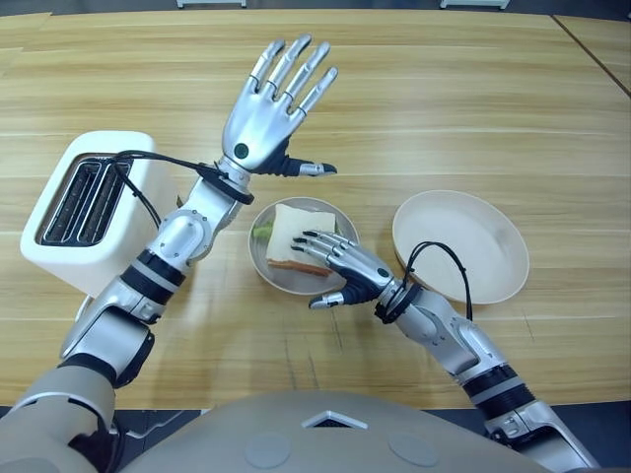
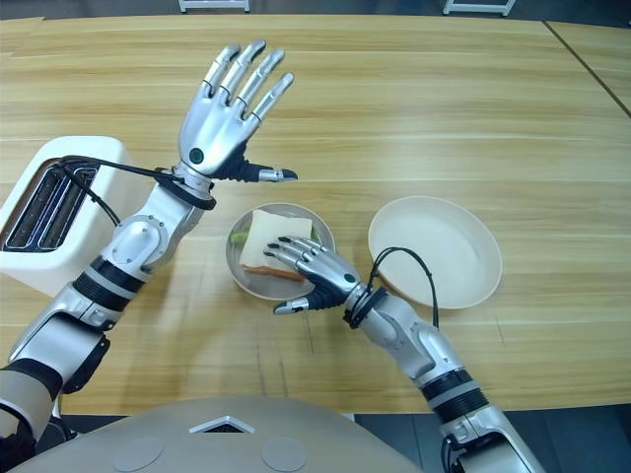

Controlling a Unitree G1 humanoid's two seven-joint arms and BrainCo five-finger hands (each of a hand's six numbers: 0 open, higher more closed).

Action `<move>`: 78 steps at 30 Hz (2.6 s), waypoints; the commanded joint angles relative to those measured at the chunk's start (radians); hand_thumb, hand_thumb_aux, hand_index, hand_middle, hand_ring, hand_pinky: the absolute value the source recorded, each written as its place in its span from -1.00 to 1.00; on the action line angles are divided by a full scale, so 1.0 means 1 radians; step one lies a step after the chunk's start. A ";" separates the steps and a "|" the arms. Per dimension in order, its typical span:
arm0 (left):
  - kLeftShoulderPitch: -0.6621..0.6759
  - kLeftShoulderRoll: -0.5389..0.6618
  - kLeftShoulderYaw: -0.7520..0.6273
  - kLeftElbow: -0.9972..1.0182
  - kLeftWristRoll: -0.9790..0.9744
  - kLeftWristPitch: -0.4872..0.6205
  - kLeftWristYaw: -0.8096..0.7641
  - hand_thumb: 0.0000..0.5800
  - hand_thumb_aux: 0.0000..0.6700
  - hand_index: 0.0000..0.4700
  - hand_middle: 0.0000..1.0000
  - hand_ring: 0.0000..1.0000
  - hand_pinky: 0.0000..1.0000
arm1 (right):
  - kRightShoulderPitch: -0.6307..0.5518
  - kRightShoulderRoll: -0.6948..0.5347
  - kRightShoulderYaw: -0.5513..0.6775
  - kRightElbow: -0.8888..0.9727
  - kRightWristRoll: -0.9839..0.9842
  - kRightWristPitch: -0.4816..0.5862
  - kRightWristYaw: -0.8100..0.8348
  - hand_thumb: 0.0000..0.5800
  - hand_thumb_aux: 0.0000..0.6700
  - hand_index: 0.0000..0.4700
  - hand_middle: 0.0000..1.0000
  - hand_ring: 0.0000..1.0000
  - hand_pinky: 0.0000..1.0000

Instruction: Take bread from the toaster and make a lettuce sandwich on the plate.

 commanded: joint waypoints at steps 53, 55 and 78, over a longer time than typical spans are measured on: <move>0.595 -0.007 -0.044 -0.141 -0.256 0.144 -0.549 -1.00 -1.00 -1.00 -1.00 -1.00 -1.00 | -0.090 0.072 0.054 0.136 -0.269 0.313 -0.308 -1.00 -1.00 -1.00 -1.00 -1.00 -1.00; 0.696 0.019 -0.007 -0.267 -0.330 0.112 -0.565 -1.00 -1.00 -1.00 -1.00 -1.00 -1.00 | 0.012 0.062 -0.008 0.007 -0.177 0.284 -0.305 -1.00 -1.00 -1.00 -1.00 -1.00 -1.00; 0.899 -0.192 0.270 -0.497 -0.968 -0.402 -0.469 -1.00 -1.00 -1.00 -1.00 -1.00 -1.00 | 0.306 0.267 -0.130 -0.301 0.668 -0.007 0.009 -1.00 -1.00 -1.00 -1.00 -1.00 -1.00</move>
